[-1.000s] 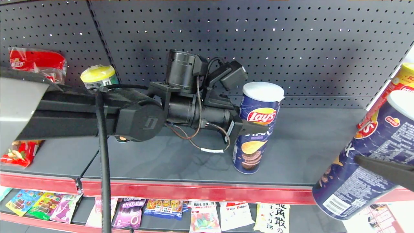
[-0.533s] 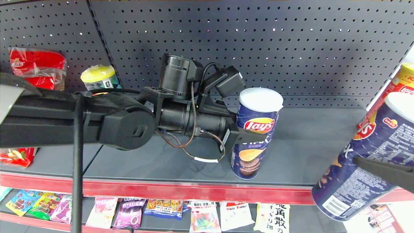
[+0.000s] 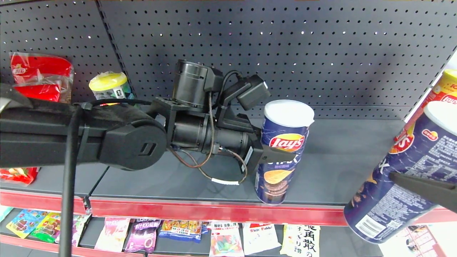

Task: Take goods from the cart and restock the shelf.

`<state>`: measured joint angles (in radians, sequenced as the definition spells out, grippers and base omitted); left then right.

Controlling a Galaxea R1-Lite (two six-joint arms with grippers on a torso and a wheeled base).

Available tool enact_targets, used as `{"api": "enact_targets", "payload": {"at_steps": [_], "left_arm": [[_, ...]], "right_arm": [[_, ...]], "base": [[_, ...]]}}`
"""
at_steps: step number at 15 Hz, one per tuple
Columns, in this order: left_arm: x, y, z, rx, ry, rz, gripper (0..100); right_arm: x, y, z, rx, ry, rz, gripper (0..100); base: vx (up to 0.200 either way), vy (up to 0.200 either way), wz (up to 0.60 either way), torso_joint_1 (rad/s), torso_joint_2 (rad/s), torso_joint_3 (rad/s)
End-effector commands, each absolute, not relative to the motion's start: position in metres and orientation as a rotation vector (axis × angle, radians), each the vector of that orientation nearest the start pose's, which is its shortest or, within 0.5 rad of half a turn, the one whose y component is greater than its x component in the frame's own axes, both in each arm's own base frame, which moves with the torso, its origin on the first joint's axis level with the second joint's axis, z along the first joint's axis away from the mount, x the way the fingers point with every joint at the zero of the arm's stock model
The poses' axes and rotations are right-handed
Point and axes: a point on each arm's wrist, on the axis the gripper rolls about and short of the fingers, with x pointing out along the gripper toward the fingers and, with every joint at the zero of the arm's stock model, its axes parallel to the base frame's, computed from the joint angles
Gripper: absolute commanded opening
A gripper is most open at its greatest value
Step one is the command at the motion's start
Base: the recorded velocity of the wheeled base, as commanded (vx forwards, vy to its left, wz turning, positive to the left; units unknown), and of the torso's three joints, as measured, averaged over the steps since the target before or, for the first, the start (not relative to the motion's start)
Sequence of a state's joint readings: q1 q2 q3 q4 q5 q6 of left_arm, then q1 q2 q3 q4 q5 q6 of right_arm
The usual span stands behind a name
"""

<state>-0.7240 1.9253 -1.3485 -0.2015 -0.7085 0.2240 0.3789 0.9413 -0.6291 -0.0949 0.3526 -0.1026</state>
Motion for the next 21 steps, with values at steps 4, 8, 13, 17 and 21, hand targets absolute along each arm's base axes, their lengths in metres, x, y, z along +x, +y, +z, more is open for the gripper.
{"api": "enact_targets", "payload": {"at_steps": [4,8,13,17,21], "left_arm": [[0.27,-0.259,0.211,0.185,0.268,-1.459,100],[0.269,-0.254,0.211,0.185,0.275,-1.446,100],[0.254,-0.226,0.211,0.185,0.307,-1.403,100],[0.242,-0.192,0.211,0.178,0.327,-1.343,100],[0.229,-0.161,0.21,0.164,0.344,-1.281,100]], "right_arm": [[0.102,0.049,0.239,-0.1,0.187,0.741,0],[0.12,0.057,0.248,-0.102,0.197,0.745,0],[0.179,0.08,0.258,-0.104,0.262,0.745,0],[0.226,0.098,0.246,-0.104,0.259,0.745,0],[0.267,0.111,0.237,-0.104,0.245,0.732,0]], "base": [[0.0,0.0,0.0,0.0,0.0,0.0],[0.0,0.0,0.0,0.0,0.0,0.0],[0.0,0.0,0.0,0.0,0.0,0.0],[0.0,0.0,0.0,0.0,0.0,0.0],[0.0,0.0,0.0,0.0,0.0,0.0]]}}
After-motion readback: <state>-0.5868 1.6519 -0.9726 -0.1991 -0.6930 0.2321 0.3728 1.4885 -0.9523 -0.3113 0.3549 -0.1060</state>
